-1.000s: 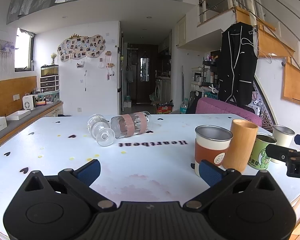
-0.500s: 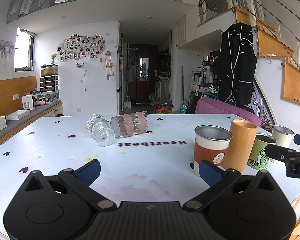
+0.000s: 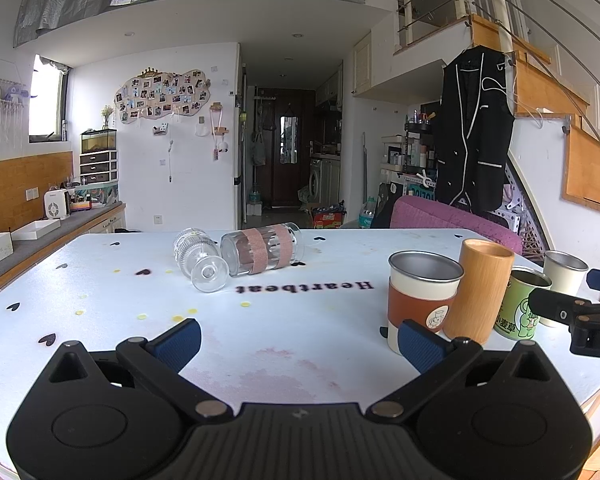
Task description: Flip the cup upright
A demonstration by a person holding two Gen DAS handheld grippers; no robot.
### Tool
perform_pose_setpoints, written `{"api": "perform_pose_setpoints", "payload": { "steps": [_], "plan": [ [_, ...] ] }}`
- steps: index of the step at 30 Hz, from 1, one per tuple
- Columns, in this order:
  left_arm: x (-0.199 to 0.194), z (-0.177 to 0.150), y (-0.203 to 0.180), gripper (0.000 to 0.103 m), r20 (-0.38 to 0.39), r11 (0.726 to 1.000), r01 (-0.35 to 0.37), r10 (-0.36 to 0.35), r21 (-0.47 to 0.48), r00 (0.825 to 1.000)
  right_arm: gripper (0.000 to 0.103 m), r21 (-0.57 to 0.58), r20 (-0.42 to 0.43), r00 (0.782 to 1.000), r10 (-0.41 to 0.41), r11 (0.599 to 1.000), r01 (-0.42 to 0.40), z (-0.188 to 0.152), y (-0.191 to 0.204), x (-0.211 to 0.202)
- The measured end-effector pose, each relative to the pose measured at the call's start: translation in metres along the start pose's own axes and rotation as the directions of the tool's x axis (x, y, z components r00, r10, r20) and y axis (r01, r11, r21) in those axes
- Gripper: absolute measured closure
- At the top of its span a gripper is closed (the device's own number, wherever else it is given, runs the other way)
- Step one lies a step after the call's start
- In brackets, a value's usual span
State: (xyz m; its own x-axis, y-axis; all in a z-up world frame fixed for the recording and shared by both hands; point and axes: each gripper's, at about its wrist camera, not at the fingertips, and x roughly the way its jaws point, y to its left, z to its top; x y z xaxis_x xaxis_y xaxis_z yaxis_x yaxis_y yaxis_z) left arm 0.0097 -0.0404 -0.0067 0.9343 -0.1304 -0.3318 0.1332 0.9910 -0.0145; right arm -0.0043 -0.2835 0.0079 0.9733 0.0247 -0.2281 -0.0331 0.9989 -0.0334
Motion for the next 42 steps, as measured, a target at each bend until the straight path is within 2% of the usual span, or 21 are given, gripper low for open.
{"api": "perform_pose_setpoints", "payload": {
  "steps": [42],
  "plan": [
    [0.001,-0.0014,0.0004,0.0,0.001,1.0,0.001,-0.001,-0.001,1.0,0.0,-0.005,0.012,1.0,0.008,1.0,-0.008,0.0029,0.004,-0.0033]
  ]
}}
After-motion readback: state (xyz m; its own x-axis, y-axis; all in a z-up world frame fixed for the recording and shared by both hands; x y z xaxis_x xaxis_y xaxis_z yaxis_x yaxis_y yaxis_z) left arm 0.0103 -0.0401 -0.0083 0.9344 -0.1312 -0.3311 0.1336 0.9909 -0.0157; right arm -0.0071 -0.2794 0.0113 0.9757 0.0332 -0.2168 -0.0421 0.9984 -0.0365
